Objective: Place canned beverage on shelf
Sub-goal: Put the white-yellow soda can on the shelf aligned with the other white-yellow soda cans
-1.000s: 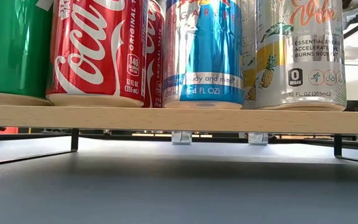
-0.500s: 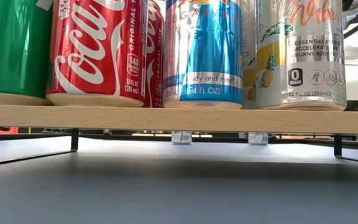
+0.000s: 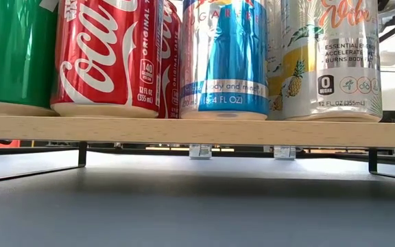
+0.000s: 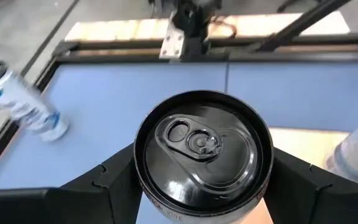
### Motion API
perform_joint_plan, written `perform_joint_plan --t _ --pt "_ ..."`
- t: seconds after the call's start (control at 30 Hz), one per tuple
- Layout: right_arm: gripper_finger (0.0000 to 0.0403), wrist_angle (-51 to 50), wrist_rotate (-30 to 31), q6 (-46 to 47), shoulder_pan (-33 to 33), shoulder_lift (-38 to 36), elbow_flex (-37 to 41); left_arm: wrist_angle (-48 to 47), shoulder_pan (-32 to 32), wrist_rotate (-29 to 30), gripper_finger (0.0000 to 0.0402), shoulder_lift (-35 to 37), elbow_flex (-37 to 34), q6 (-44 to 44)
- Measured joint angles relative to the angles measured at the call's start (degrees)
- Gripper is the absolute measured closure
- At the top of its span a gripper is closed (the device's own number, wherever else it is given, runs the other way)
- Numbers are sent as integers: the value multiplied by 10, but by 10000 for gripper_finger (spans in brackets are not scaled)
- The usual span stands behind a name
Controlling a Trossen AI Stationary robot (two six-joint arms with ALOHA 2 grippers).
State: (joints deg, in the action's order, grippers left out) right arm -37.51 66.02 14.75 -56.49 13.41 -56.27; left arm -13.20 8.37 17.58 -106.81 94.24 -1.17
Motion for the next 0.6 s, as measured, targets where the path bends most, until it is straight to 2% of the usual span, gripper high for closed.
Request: perform_joint_plan --t 0.27,0.4,0.53,0.6 --pt "102 -45 -1 40 0 0 0 1 27 32 157 -16 1 -7" --pt "102 -54 -2 64 0 0 0 23 33 49 157 -21 -1 -38" --pt "102 -57 -7 68 0 0 0 72 38 69 157 -20 -35 -42" --pt "102 -56 -15 69 0 0 0 65 42 75 157 -17 -50 -61"
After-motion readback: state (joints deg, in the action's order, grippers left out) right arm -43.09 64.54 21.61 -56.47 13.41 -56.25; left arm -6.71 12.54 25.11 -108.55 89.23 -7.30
